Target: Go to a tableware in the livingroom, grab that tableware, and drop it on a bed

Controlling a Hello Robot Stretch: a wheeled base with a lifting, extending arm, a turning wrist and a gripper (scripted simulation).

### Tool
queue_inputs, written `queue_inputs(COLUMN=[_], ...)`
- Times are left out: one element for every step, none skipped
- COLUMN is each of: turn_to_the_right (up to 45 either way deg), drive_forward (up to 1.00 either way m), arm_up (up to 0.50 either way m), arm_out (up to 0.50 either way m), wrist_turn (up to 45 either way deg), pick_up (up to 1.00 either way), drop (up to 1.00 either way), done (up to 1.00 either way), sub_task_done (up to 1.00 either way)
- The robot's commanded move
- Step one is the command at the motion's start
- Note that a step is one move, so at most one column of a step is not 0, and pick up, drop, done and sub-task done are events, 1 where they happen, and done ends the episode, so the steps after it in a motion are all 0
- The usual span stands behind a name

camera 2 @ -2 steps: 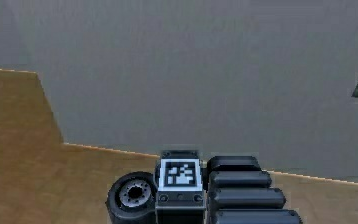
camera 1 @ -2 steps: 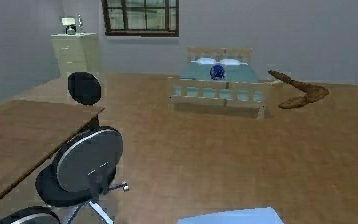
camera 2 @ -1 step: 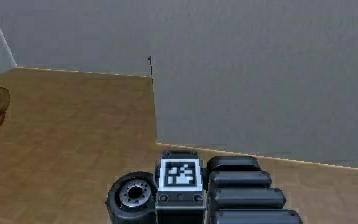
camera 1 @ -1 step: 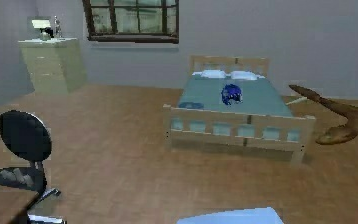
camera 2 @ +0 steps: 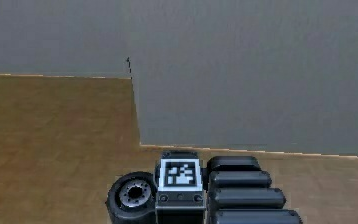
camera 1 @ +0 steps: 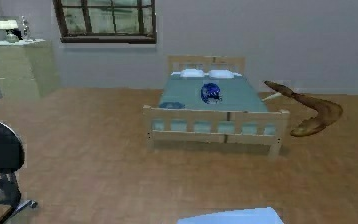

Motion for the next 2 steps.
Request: queue_inputs(turn_to_the_right=[0.0,-30.0], drive_forward=[0.20,0.00], arm_up=[0.00,0.00], arm_out=[0.00,0.00], wrist_turn=[0.0,0.0], pick_up=[0.00,0.00], drop=[0.00,0.00], done=[0.00,0.00], sub_task_done=[0.00,0.00])
